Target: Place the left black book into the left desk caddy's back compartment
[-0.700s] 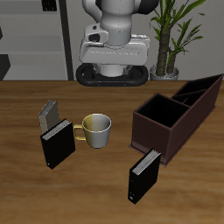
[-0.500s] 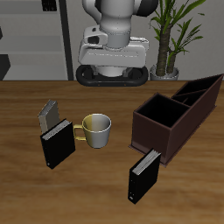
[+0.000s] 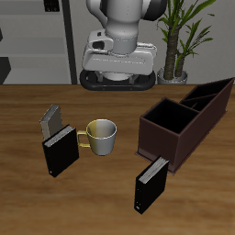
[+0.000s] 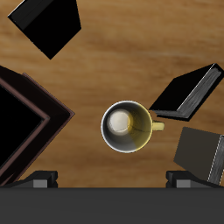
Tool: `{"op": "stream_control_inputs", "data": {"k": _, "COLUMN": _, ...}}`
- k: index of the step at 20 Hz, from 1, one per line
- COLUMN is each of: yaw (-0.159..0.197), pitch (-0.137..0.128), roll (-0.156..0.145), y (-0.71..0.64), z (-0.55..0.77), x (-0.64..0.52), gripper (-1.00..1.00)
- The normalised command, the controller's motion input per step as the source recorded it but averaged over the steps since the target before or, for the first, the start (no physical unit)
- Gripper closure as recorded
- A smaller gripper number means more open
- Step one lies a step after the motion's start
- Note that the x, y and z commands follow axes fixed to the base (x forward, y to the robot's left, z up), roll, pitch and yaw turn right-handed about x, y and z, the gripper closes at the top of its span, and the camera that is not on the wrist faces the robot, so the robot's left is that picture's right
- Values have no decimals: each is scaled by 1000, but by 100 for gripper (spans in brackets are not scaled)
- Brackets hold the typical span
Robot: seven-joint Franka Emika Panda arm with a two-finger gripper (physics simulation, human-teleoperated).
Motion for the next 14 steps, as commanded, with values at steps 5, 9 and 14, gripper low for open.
{"op": "stream_control_inputs", "data": {"k": 5, "yaw": -35, "pitch": -16, "roll": -26, "y": 113, "z": 183, "x": 248, "gripper": -100}}
{"op": "stream_control_inputs", "data": {"k": 9, "yaw": -28, "pitch": -28, "roll": -65, "y": 42, "z": 163, "x": 272, "gripper": -100}}
{"op": "stream_control_inputs", "data": {"k": 14, "yaw": -45, "pitch": 2, "roll": -32, "y": 127, "z": 114, "x": 391, "gripper": -100}}
